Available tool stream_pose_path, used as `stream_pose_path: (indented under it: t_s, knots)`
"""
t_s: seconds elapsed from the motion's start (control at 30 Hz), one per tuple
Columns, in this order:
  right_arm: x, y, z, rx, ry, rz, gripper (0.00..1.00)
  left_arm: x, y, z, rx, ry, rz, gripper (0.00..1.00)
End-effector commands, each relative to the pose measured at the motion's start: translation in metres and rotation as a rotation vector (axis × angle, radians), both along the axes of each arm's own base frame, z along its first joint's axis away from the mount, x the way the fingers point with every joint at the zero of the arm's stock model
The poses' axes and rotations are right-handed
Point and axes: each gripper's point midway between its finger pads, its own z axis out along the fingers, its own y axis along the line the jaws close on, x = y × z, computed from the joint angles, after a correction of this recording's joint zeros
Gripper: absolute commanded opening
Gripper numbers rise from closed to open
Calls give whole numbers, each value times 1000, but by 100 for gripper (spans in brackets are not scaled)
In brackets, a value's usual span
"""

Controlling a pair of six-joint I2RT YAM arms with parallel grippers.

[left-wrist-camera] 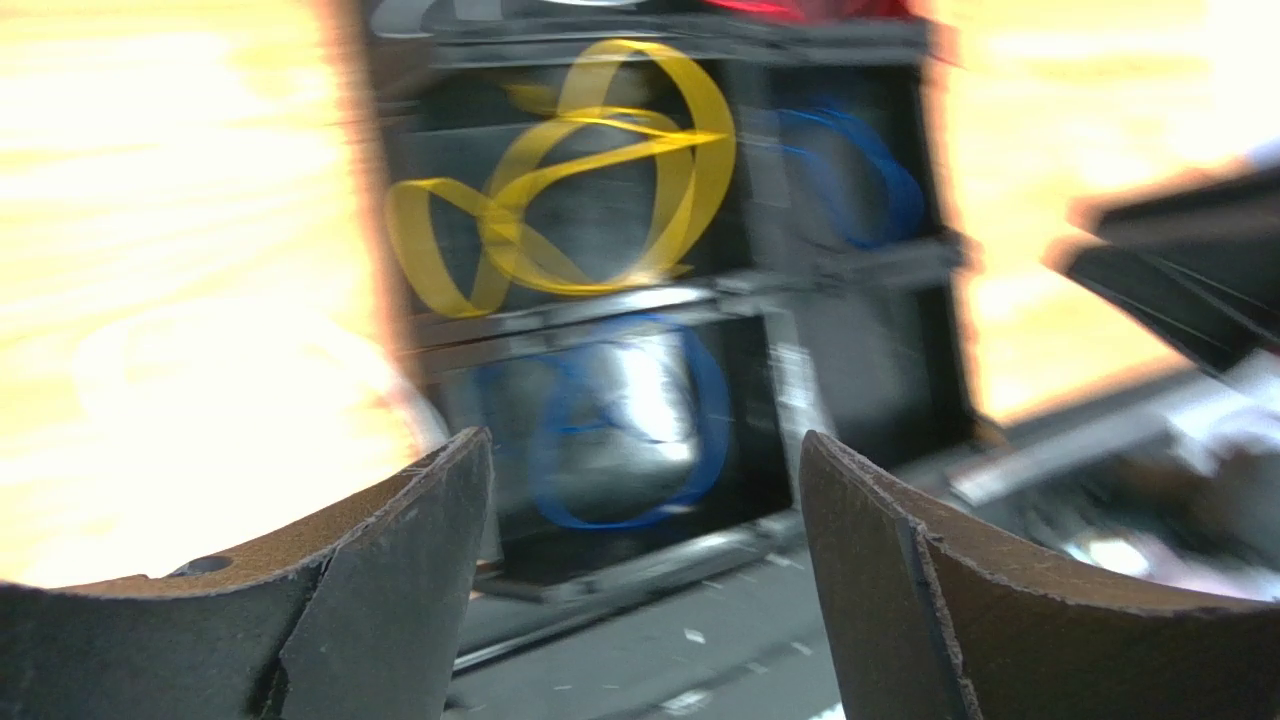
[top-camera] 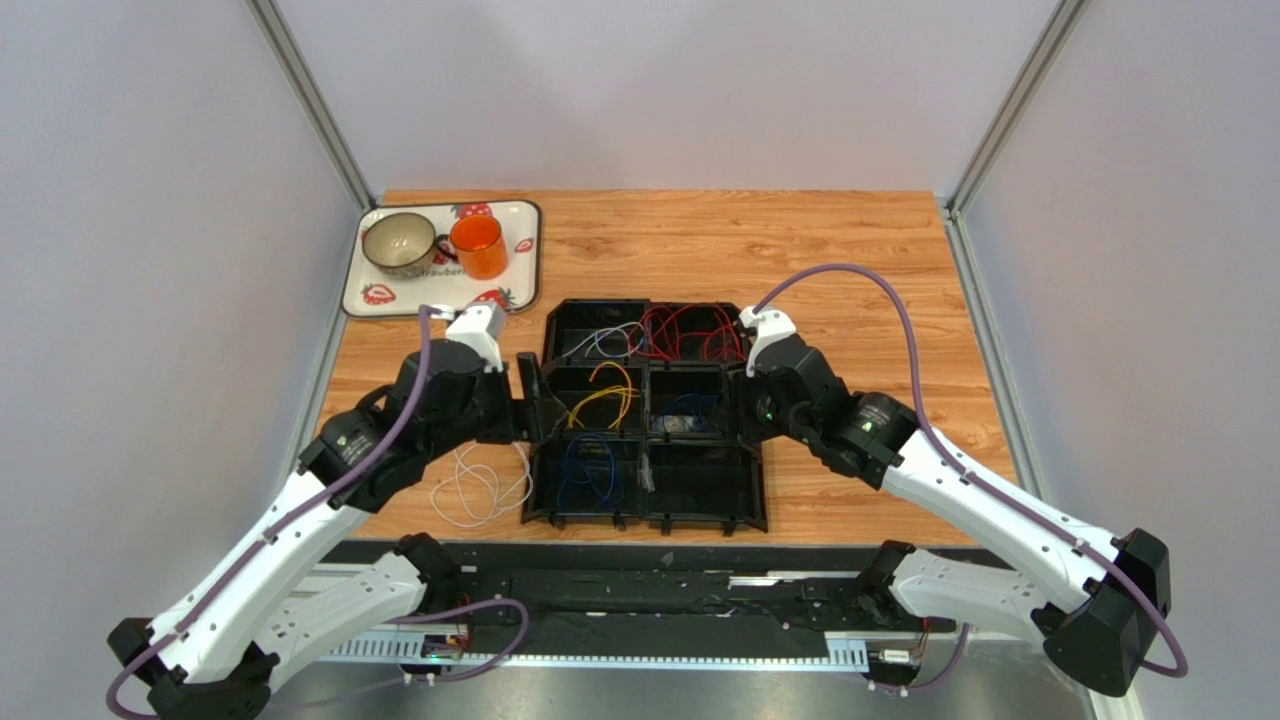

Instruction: Untangle the cables

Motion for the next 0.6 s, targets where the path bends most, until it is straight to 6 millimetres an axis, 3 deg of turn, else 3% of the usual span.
stream_pose_path:
  t_s: [0.0, 0.23, 0.57]
  knots:
    - [2, 9, 9, 50, -8, 3, 46, -7, 61, -34, 243, 81, 217, 86]
    - [0, 15, 6, 53, 4, 19, 45, -23, 72, -88, 163, 211, 405, 90]
    - [-1, 15, 1, 60, 16, 14, 45, -22, 66, -131, 140, 237, 424, 86]
